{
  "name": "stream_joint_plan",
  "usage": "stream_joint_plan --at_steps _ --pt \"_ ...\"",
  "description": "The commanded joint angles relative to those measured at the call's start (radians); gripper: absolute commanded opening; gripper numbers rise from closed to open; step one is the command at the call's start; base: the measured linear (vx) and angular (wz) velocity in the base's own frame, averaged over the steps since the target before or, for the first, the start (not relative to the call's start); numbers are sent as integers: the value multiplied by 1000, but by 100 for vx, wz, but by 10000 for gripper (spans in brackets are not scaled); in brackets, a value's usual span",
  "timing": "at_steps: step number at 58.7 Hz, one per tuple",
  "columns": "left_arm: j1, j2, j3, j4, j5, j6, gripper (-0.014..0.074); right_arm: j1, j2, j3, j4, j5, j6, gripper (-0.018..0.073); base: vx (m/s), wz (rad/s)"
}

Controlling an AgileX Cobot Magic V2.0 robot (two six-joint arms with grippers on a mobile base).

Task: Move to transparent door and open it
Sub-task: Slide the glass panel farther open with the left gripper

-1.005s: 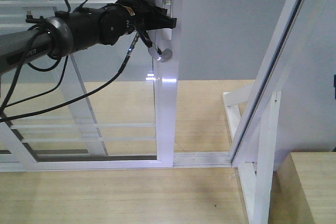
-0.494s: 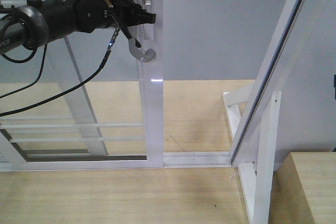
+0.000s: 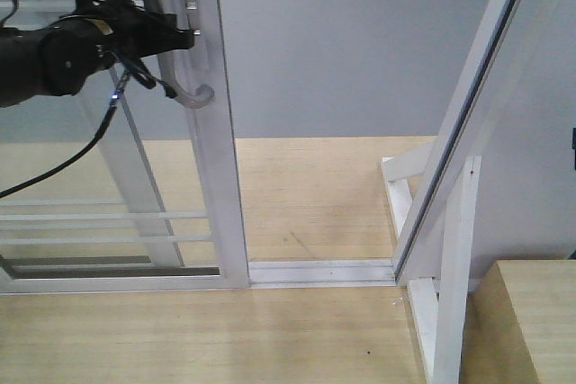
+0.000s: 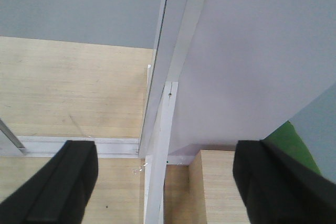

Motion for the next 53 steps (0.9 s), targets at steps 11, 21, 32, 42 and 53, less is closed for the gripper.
stream_joint_plan --at_steps 11,21,32,42,53 --pt "98 -121 30 -9 -143 -8 -6 -4 -11 -30 -9 -64 0 581 0 0" --pt "144 -121 30 -9 -142 -7 -6 -4 -11 -30 -6 -63 1 581 0 0" --pt "153 -144 34 -2 -117 0 -6 -4 -11 -30 -7 -58 1 581 0 0" --pt "153 -159 34 1 -140 0 -6 -4 -11 -30 -7 -61 1 581 0 0" --pt "169 -169 66 -2 -171 18 -6 -4 -11 -30 -7 -60 1 581 0 0"
